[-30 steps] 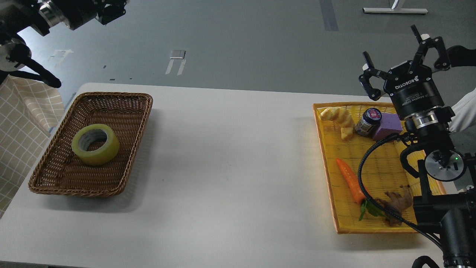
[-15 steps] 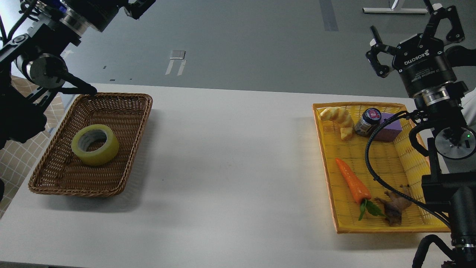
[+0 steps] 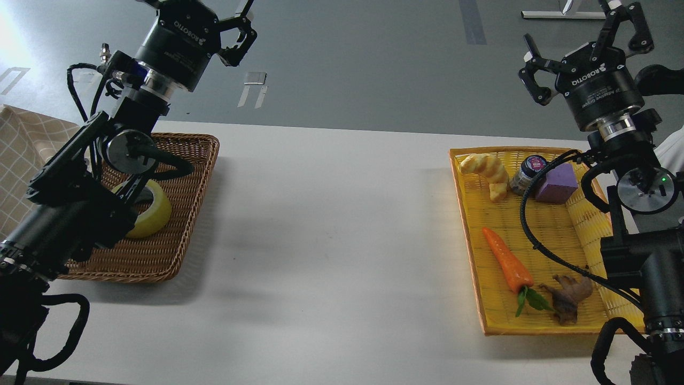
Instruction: Place and transfer tape with both arms
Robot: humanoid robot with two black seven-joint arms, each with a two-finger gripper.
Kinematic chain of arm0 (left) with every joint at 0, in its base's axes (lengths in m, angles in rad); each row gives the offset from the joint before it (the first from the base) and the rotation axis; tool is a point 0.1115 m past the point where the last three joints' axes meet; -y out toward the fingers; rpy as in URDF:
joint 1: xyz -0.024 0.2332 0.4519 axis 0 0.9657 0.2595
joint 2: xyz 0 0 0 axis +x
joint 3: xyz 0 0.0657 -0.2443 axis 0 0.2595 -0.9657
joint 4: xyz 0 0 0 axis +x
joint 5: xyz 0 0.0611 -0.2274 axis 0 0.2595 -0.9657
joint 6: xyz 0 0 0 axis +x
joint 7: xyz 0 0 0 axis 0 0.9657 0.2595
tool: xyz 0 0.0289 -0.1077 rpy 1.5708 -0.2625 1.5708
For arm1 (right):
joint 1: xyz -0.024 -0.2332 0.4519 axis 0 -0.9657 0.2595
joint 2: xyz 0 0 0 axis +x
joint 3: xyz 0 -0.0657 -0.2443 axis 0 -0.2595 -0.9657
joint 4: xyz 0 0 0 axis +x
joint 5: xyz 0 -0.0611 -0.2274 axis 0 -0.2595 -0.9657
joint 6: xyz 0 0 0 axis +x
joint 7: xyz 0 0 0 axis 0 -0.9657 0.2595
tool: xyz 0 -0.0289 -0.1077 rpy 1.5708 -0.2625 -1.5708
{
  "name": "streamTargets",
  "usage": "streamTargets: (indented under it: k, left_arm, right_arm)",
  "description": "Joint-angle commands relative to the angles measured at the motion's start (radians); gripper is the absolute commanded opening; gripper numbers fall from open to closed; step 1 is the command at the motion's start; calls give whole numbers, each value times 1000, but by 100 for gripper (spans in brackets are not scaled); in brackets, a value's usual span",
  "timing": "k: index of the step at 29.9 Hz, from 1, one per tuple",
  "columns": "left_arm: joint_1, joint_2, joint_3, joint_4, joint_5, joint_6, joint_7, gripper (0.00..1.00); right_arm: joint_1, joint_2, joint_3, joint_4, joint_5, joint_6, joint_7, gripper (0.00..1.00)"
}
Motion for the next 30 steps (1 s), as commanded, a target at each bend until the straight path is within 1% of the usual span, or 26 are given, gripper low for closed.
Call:
streamTargets:
  k: [1,8,11,20,25,30]
  left_arm:
    - [15,-10,-4,-20,0,0,-2,98]
    - [63,-32,-4,-66,2,0,-3,98]
    - [100,-32,-27,-81,2,0,-9,98]
    - [103,-47,-27,-58,5,0,-2,98]
    - [101,-50,-21,-41,5,0,3,98]
    - [95,-66,-16,-18,6,0,9,98]
  right_arm:
    - [-1,-9,-36,0,-7,0,0,100]
    - [-1,-6,-68,5,-9,0,-2,100]
    - [-1,-3,-96,11,-12,0,-2,100]
    - [-1,12,-106,8,-15,0,-2,100]
    - [-13,26,-99,13,-10,0,9,100]
    - [-15,32,-93,8,-10,0,9,100]
